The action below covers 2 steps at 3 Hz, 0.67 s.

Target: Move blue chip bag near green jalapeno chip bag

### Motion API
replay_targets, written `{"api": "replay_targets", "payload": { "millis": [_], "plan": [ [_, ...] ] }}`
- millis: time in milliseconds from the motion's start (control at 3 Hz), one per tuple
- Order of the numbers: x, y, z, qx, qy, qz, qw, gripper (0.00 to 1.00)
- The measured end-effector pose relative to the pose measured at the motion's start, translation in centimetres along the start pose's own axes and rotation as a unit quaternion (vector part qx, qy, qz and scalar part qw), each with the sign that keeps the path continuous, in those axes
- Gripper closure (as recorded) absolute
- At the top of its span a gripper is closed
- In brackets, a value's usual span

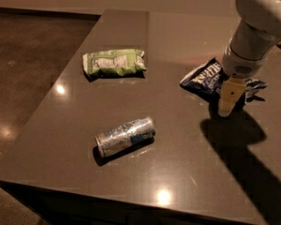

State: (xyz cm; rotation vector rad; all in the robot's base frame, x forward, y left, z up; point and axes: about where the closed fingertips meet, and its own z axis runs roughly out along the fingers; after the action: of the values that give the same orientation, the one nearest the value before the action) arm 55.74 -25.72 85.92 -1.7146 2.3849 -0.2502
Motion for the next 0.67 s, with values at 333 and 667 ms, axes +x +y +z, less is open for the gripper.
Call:
{"api": "replay_targets", "payload": {
  "millis": [333,667],
  "plan": [
    [0.34,-0.74,0.7,-0.008,0.009,0.005,0.9999,0.18],
    [0.26,-1.2,0.78,-0.013,0.011,0.005,0.9998,0.41]
  ]
}}
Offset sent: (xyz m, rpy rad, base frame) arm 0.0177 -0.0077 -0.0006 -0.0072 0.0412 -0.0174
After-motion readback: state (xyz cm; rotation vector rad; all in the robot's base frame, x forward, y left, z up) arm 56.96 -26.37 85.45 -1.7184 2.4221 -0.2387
